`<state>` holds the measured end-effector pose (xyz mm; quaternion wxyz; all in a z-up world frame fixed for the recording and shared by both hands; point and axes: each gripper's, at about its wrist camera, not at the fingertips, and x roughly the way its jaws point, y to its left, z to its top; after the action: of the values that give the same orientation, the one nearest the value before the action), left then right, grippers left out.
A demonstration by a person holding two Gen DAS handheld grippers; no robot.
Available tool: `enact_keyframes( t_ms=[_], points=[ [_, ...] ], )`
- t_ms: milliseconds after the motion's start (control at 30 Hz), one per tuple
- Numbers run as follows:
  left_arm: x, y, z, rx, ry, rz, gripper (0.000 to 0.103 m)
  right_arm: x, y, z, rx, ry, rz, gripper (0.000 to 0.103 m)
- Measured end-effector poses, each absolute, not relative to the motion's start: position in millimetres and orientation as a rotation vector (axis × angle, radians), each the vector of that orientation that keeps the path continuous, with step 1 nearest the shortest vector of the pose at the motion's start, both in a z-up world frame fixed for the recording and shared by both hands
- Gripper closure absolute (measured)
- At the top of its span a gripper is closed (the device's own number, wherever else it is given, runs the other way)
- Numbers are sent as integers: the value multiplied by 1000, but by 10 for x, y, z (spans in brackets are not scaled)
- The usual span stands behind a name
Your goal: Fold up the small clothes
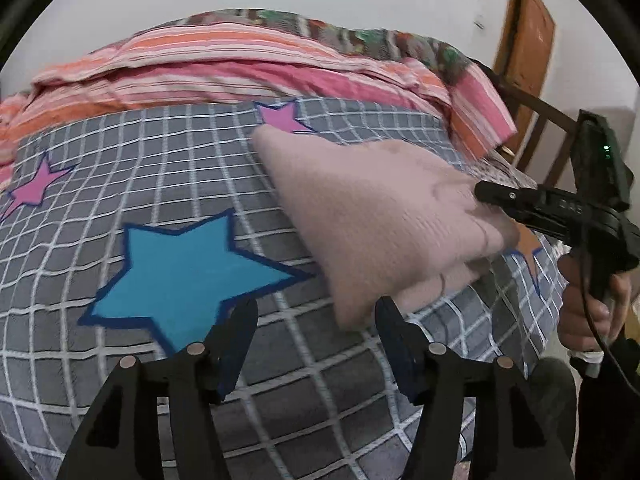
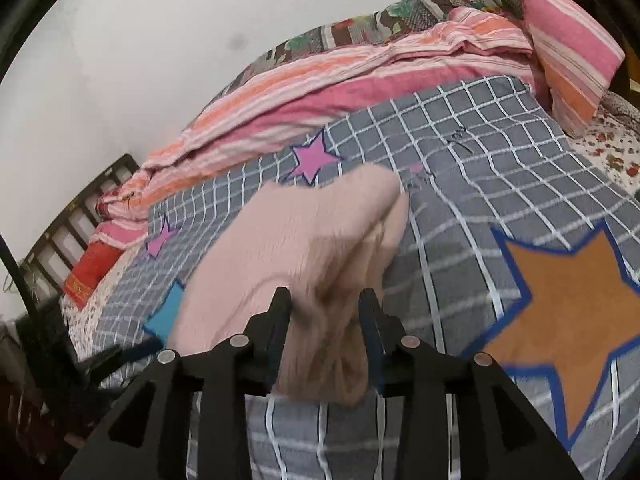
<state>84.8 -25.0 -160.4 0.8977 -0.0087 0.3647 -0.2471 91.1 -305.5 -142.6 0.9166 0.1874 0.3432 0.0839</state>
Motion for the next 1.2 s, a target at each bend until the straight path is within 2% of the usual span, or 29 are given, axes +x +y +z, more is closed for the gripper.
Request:
enact_keyframes(
  t_ms=[133, 167, 200, 267, 367, 500, 567, 600, 633, 700, 900, 1000, 1067, 1133, 1200],
  points=[
    [993, -207, -1575, -54, 767, -486, 44, 1251, -3066, -1458, 408, 732, 126, 69],
    [1019, -203, -1562, -61, 763, -484, 44, 1324, -3046, -1464, 408, 740, 126, 74],
    [1043, -198, -1550, -68, 758, -487, 44, 1373, -3006, -1465, 390, 752, 137, 89],
    [1102, -194, -1529, -77, 755, -485, 44, 1386, -2908, -1427, 298, 740, 146, 91],
    [1143, -186, -1493, -94, 738, -487, 44, 1131, -3006, -1326, 315, 597, 196, 92],
    [1349, -303, -1424, -133, 749, -508, 44, 1261, -3153, -1692, 378, 744, 105, 91],
    [1435, -384, -1357, -121, 733, -509, 44, 1232, -3214, -1687, 423, 735, 120, 88],
    [1468, -402, -1324, -126, 717, -513, 44, 1232, -3237, -1651, 443, 740, 134, 74],
    [1511, -416, -1298, -135, 707, -516, 43, 1243, -3258, -1629, 467, 750, 145, 56],
    [1580, -420, -1270, -150, 699, -518, 43, 1297, -3289, -1638, 526, 768, 181, 37],
    [1667, -308, -1229, -154, 684, -538, 43, 1602, -3246, -1902, 596, 876, 269, 31],
    [1648, -169, -1226, -159, 674, -528, 42, 1765, -3267, -1981, 658, 918, 303, 30],
    [1640, -39, -1251, -189, 678, -517, 42, 1846, -3232, -2015, 663, 947, 323, 34],
    [1632, 92, -1287, -222, 688, -500, 42, 1899, -3172, -2018, 649, 962, 344, 51],
    [1619, 188, -1314, -236, 698, -481, 42, 1917, -3139, -1966, 654, 958, 355, 61]
  ],
)
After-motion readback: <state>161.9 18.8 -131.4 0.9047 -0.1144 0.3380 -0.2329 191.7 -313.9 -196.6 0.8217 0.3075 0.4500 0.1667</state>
